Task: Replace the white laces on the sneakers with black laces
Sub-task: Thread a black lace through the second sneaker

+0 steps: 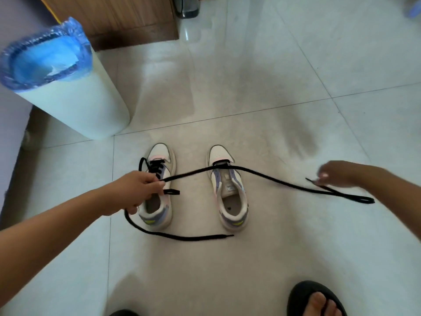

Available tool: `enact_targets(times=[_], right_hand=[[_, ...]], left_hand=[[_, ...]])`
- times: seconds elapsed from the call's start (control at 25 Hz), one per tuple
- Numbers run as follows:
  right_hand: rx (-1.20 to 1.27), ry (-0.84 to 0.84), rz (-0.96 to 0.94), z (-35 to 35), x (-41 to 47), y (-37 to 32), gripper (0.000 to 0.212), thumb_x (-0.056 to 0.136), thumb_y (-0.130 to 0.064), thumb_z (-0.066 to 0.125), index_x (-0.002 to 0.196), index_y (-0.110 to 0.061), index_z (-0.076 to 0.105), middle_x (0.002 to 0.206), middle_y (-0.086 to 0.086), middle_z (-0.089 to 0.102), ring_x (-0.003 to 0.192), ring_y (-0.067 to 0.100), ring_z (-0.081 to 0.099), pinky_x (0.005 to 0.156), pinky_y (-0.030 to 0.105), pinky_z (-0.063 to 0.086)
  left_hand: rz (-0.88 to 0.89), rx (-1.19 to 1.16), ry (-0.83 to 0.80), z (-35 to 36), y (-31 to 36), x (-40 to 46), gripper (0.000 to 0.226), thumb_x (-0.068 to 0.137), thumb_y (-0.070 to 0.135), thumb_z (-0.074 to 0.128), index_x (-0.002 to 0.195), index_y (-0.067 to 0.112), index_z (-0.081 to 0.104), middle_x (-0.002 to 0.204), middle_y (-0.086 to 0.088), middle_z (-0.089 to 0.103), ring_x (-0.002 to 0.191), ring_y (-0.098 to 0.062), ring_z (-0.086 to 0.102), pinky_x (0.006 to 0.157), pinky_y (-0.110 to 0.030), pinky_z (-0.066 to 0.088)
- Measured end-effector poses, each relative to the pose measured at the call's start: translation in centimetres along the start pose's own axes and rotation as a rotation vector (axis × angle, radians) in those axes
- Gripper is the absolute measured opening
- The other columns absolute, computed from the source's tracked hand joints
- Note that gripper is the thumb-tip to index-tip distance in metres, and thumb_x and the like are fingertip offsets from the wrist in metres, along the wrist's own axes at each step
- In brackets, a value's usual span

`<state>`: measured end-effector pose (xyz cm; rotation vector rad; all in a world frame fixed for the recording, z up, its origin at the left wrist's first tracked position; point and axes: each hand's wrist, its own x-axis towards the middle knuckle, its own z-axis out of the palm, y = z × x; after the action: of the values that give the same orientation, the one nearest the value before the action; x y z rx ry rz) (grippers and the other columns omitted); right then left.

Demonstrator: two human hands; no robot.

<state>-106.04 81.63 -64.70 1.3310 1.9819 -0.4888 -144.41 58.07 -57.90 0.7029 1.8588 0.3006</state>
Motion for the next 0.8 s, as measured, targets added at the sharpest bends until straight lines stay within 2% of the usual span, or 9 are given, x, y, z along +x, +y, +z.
enact_targets(times=[0.12,0.2,0.28,0.36,0.4,0.48,0.6,0.68,0.8], right_hand=[[0.273,0.268,-0.443,-0.8,0.0,-10.8,0.045,0.093,-0.029,0.056,0.134,-0.012,0.050,0.138,0.008,0.049,0.129,0.023,0.042,0.104,0.025,0.026],[0.264,0.345,-0.716,-0.4,-0.7,-18.0,0.059,0.089,-0.035,0.062,0.140,-0.011,0.042,0.139,0.009,0.046,0.129,0.026,0.041,0.106,0.032,0.030],[0.170,0.454,-0.937,0.6,-2.3,-23.6,0.052,0.089,-0.035,0.058,0.131,-0.005,0.051,0.125,0.015,0.058,0.114,0.032,0.054,0.094,0.043,0.044],[0.157,0.613,-1.005,0.1,-2.3,-25.9,0.034,0.093,-0.024,0.047,0.115,-0.002,0.061,0.103,0.017,0.066,0.093,0.036,0.062,0.076,0.046,0.051],[0.225,0.627,-0.937,-0.9,-1.9,-26.0,0.029,0.096,-0.019,0.043,0.114,-0.002,0.060,0.104,0.016,0.066,0.094,0.035,0.061,0.077,0.045,0.050],[0.571,0.459,-0.686,-3.2,-0.6,-25.0,0.025,0.097,-0.011,0.040,0.112,-0.005,0.060,0.105,0.012,0.066,0.097,0.028,0.058,0.082,0.036,0.047],[1.204,0.196,-0.321,-5.6,1.5,-21.9,0.020,0.096,-0.009,0.040,0.089,-0.010,0.059,0.082,0.010,0.064,0.080,0.024,0.058,0.066,0.029,0.046],[1.404,0.135,-0.145,-5.9,2.3,-20.1,0.016,0.096,-0.009,0.044,0.086,-0.010,0.055,0.078,0.011,0.062,0.078,0.025,0.059,0.066,0.032,0.051],[1.516,0.127,-0.004,-5.9,3.3,-18.0,0.011,0.095,-0.005,0.044,0.087,-0.004,0.053,0.079,0.014,0.061,0.085,0.030,0.058,0.070,0.038,0.054]], left_hand=[[0.036,-0.235,-0.055,0.5,0.8,-0.8,0.038,0.097,0.030,0.050,0.081,-0.001,0.064,0.065,-0.011,0.053,0.056,-0.021,0.048,0.052,-0.028,0.047],[0.043,-0.366,-0.122,0.6,1.3,-1.3,0.041,0.098,0.029,0.046,0.079,-0.001,0.065,0.067,-0.014,0.060,0.061,-0.023,0.057,0.065,-0.034,0.050],[0.056,-0.471,-0.176,1.1,1.5,-1.7,0.042,0.099,0.027,0.043,0.078,-0.001,0.066,0.064,-0.011,0.061,0.059,-0.021,0.062,0.064,-0.030,0.055],[0.084,-0.523,-0.214,1.6,1.1,-1.9,0.040,0.099,0.026,0.042,0.080,-0.001,0.065,0.063,-0.010,0.059,0.056,-0.021,0.061,0.058,-0.029,0.055],[0.106,-0.535,-0.210,1.7,0.5,-2.0,0.039,0.099,0.026,0.041,0.082,0.000,0.064,0.061,-0.010,0.057,0.052,-0.021,0.058,0.055,-0.029,0.054],[0.161,-0.554,-0.173,1.6,-1.4,-2.1,0.034,0.100,0.026,0.039,0.089,0.002,0.061,0.056,-0.008,0.051,0.041,-0.019,0.049,0.050,-0.028,0.047],[0.164,-0.596,-0.145,1.1,-4.6,-2.4,0.029,0.100,0.025,0.037,0.093,0.005,0.056,0.053,-0.006,0.046,0.033,-0.015,0.038,0.050,-0.028,0.040],[0.115,-0.585,-0.122,0.5,-6.5,-2.7,0.032,0.099,0.024,0.038,0.086,0.007,0.061,0.053,-0.004,0.043,0.032,-0.012,0.032,0.044,-0.023,0.033],[0.067,-0.609,-0.135,-1.8,-9.1,-3.3,0.033,0.093,0.034,0.050,0.080,0.007,0.066,0.049,0.001,0.032,0.031,-0.006,0.021,0.041,-0.021,0.029]])
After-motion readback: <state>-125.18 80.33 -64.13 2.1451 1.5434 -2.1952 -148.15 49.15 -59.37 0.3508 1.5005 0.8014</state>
